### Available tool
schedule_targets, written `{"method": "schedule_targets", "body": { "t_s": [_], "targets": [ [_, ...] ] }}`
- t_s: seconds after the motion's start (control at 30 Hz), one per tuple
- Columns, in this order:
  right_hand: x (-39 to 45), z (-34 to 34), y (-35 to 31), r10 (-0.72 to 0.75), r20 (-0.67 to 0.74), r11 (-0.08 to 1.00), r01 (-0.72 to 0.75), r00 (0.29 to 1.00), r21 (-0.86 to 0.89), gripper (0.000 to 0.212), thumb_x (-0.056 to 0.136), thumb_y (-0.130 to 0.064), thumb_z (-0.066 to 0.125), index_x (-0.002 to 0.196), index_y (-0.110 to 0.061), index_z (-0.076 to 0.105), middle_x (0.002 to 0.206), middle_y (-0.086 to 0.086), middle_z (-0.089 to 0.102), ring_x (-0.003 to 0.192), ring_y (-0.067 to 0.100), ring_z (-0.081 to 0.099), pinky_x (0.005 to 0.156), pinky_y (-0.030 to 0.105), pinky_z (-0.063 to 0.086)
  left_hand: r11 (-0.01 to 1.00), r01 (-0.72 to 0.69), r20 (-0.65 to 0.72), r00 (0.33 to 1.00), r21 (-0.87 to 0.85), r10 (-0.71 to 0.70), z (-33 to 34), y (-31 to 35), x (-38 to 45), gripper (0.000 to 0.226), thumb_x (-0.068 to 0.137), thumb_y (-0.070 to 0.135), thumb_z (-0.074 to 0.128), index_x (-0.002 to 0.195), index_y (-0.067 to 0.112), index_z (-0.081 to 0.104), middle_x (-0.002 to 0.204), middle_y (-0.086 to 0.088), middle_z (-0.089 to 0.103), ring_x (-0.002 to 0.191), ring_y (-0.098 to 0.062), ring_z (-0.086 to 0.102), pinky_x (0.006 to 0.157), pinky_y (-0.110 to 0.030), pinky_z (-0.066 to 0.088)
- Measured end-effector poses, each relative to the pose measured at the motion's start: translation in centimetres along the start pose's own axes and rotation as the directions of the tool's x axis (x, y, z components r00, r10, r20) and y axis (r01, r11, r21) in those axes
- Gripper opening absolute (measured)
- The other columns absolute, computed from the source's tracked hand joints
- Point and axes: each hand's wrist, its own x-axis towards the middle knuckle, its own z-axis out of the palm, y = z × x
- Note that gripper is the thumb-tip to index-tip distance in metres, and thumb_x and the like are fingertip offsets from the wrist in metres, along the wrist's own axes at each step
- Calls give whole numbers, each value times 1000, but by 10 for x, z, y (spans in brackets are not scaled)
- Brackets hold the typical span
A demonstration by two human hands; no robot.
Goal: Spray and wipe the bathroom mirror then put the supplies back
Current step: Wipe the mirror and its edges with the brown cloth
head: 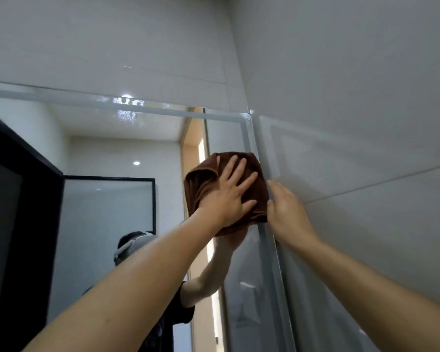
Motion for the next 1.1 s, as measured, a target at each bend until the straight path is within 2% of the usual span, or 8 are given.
{"method": "schedule_targets", "body": {
  "t_s": [0.07, 0.13, 0.3, 0.5, 0.73, 0.83, 0.97, 1.1],
  "targets": [
    [1, 0, -7, 8, -6, 1000, -8, 1000, 21, 43, 100, -4, 40, 142, -9, 48, 140, 10, 54, 126, 26, 52, 97, 27, 39, 995, -92, 47, 994, -47, 94, -1, -10, 12, 68, 100, 62, 31, 160, 34, 13, 168, -5, -8, 153, -26, -20, 116, -51, -27],
    [1, -2, -14, 0, -1, 1000, 0, 1000, 8, 43, 102, -7, 39, 145, -9, 46, 145, 10, 50, 130, 26, 49, 103, 29, 38, 993, -118, 61, 991, -31, 120, -7, -24, 36, 66, 101, 61, 28, 159, 36, 12, 169, -1, -7, 153, -23, -19, 116, -48, -23],
    [9, -13, -26, -54, -14, 998, 54, 998, -10, 47, 102, -9, 41, 148, -13, 42, 153, 4, 44, 137, 23, 44, 109, 31, 36, 998, 7, 70, 998, 67, -11, -27, -36, 97, 57, 106, 51, 19, 159, 36, 8, 169, -1, -6, 154, -24, -16, 120, -57, -14],
    [46, -29, -50, -125, -32, 991, 123, 992, -57, 50, 102, -7, 39, 152, -13, 37, 155, 4, 41, 138, 23, 43, 111, 33, 36, 986, 146, 43, 988, 76, -150, -48, -64, 114, 63, 102, 61, 16, 159, 36, 5, 169, 0, -5, 154, -24, -13, 121, -57, -13],
    [79, -16, -83, -153, -60, 987, 150, 986, -59, 41, 100, -5, 38, 138, -17, 48, 136, 6, 54, 117, 27, 55, 86, 33, 43, 945, 322, -104, 943, 60, -315, -62, -122, 75, 69, 100, 64, 15, 160, 32, 8, 169, -5, 1, 155, -26, -6, 122, -56, -9],
    [77, 3, -95, -100, -37, 993, 97, 994, -67, 48, 104, -9, 38, 151, -17, 35, 155, 4, 40, 137, 25, 45, 106, 38, 41, 927, 372, -145, 921, 44, -362, -72, -166, 39, 68, 99, 65, 13, 160, 34, 10, 169, -3, 4, 155, -24, -3, 122, -55, -8],
    [71, 26, -110, -103, -1, 994, 103, 995, -38, 53, 105, -12, 41, 156, -17, 28, 161, 2, 31, 146, 21, 35, 116, 34, 31, 854, 518, -195, 843, 47, -501, -93, -242, -25, 68, 97, 68, 14, 159, 38, 13, 169, 2, 7, 155, -20, 2, 124, -51, -4],
    [67, 40, -125, -155, 8, 988, 155, 988, -5, 52, 105, -14, 40, 156, -18, 29, 161, 1, 32, 146, 19, 34, 116, 32, 30, 716, 697, -260, 700, 46, -665, -111, -317, -114, 68, 98, 68, 12, 159, 37, 13, 169, 2, 9, 155, -20, 4, 124, -51, 1]
  ]
}}
